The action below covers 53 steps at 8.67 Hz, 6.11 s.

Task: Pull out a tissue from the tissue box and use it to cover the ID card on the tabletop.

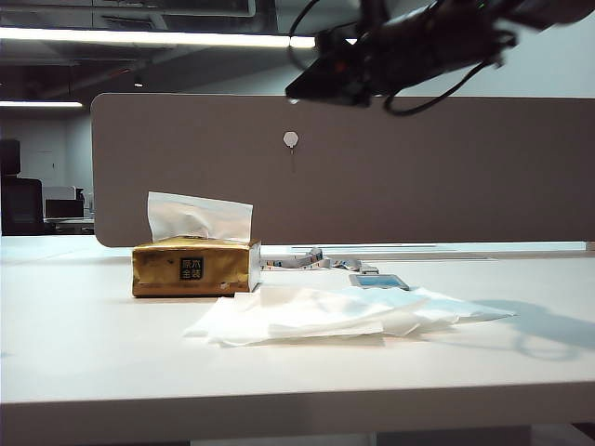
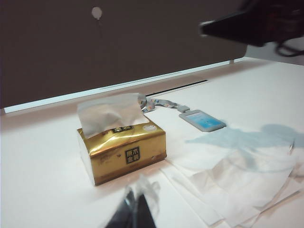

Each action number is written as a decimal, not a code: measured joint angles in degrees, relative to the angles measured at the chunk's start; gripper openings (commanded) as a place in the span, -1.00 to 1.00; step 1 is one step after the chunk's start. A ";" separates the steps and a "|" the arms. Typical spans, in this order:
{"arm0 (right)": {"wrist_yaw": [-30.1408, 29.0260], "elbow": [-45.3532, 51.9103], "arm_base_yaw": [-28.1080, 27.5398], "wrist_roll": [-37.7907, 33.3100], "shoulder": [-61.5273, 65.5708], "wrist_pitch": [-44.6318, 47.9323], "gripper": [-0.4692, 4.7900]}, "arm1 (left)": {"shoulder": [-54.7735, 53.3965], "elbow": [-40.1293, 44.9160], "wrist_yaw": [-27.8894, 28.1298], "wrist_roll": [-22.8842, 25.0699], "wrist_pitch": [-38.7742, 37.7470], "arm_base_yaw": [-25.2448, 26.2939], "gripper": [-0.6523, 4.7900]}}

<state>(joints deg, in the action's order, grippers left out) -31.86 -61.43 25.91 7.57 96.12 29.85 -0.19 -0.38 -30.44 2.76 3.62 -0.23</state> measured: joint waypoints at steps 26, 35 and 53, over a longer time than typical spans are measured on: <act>3.30 -35.26 1.51 -1.62 37.59 -11.37 -0.83 | 0.00 0.00 3.63 -5.22 6.05 0.00 -0.78; 3.08 -35.26 1.18 -7.91 31.98 6.32 -0.83 | 0.00 0.00 3.63 -5.22 5.40 0.00 -0.78; -5.68 -35.32 -0.26 -7.58 38.12 -6.03 -0.84 | 0.00 0.00 3.63 -5.22 5.40 0.00 -0.78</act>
<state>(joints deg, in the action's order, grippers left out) -37.54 -96.75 25.65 -0.01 134.23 23.81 -0.19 -0.38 -26.81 -2.46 9.02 -0.23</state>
